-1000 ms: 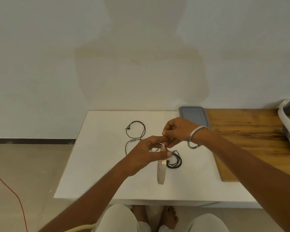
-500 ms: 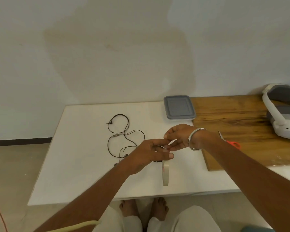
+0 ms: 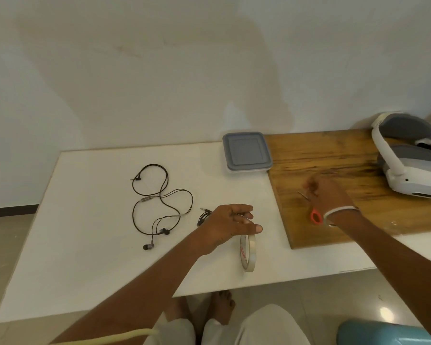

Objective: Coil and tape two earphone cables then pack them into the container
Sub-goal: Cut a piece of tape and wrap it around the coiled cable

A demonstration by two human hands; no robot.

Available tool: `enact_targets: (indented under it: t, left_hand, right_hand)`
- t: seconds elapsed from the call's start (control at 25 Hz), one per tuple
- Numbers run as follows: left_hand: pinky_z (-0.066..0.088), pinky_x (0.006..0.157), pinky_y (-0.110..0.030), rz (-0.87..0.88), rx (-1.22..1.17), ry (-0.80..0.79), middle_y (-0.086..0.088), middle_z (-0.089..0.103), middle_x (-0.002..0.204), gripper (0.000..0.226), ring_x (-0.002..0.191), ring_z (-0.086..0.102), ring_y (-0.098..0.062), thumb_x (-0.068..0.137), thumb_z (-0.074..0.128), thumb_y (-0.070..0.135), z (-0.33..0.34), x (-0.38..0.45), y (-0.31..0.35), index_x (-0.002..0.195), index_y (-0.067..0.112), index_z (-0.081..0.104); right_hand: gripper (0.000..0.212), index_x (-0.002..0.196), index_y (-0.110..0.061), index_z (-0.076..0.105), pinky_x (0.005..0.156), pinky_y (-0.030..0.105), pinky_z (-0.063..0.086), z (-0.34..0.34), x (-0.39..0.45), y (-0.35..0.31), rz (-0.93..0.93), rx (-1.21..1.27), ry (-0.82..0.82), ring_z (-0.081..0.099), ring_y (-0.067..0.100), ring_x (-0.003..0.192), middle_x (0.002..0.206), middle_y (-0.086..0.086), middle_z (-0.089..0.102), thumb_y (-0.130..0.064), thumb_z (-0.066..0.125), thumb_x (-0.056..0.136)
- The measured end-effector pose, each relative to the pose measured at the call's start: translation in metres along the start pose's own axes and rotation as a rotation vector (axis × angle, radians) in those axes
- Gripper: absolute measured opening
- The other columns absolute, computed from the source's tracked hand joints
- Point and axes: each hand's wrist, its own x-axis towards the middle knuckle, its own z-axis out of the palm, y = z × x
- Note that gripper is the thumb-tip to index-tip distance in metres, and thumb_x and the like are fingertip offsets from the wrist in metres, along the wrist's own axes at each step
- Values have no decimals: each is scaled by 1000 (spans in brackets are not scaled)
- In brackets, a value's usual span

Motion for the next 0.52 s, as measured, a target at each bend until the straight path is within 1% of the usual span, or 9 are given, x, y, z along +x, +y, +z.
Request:
enact_targets:
  t: [0.04, 0.08, 0.12, 0.2, 0.28, 0.32, 0.4, 0.44, 0.52]
  left_hand:
    - [51, 86, -17, 0, -4, -2, 3, 68, 104, 57, 93, 68, -8, 73, 83, 9, 1, 3, -1, 126, 14, 63]
    - [50, 92, -21, 3, -7, -5, 4, 68, 104, 57, 93, 68, -9, 72, 83, 9, 2, 6, -1, 125, 14, 63]
    - [49, 95, -24, 4, -8, -7, 5, 68, 104, 57, 94, 68, -10, 72, 84, 9, 3, 8, -2, 125, 15, 63]
    - [48, 94, -24, 4, -3, -13, 5, 68, 105, 56, 96, 68, -11, 73, 83, 11, 4, 10, -2, 125, 17, 63]
    - [49, 87, -20, 13, 3, -16, 5, 67, 107, 55, 95, 68, -10, 74, 82, 12, 4, 12, -2, 126, 18, 62]
    - [49, 80, -16, 18, 5, -11, 6, 66, 107, 54, 92, 68, -8, 75, 82, 13, 4, 11, 0, 126, 18, 62]
    - [46, 63, -8, 28, 9, 13, 9, 66, 105, 53, 84, 68, -2, 77, 80, 14, 1, 11, 1, 126, 18, 62]
    - [44, 58, -6, 35, 9, 19, 10, 66, 105, 52, 81, 67, 1, 78, 80, 14, 0, 11, 1, 127, 19, 61]
    - [45, 60, -6, 50, 10, 11, 10, 65, 106, 53, 82, 67, 2, 79, 79, 15, -1, 10, 0, 128, 19, 60]
  right_hand:
    - [13, 97, -15, 61, 78, 36, 49, -1, 0, 17, 35, -148, 19, 58, 25, 87, 102, 10, 61, -20, 63, 85]
    - [19, 99, -14, 62, 82, 38, 48, 0, -1, 32, 86, -231, -9, 57, 28, 92, 106, 12, 59, -24, 64, 84]
    - [23, 101, -12, 63, 86, 39, 47, 1, -2, 40, 124, -246, -51, 56, 30, 94, 110, 14, 56, -25, 66, 83]
    - [26, 102, -8, 64, 88, 38, 45, 4, -3, 48, 135, -181, -78, 54, 29, 92, 114, 16, 54, -22, 69, 81]
    - [30, 102, -5, 61, 90, 40, 45, 6, -5, 46, 140, -110, -4, 53, 30, 94, 117, 17, 48, -18, 72, 78]
    - [30, 102, -3, 60, 91, 41, 45, 5, -6, 44, 166, -96, 22, 52, 30, 93, 118, 18, 46, -17, 72, 78]
    - [30, 97, -1, 59, 87, 39, 44, 5, -8, 42, 221, -138, -18, 47, 25, 86, 118, 19, 44, -21, 71, 79]
    - [32, 95, 0, 59, 84, 38, 43, 6, -9, 43, 242, -157, -43, 45, 24, 83, 119, 20, 44, -25, 71, 79]
    - [39, 93, 0, 59, 82, 36, 40, 9, -11, 44, 267, -168, -40, 45, 25, 83, 120, 19, 44, -34, 70, 78]
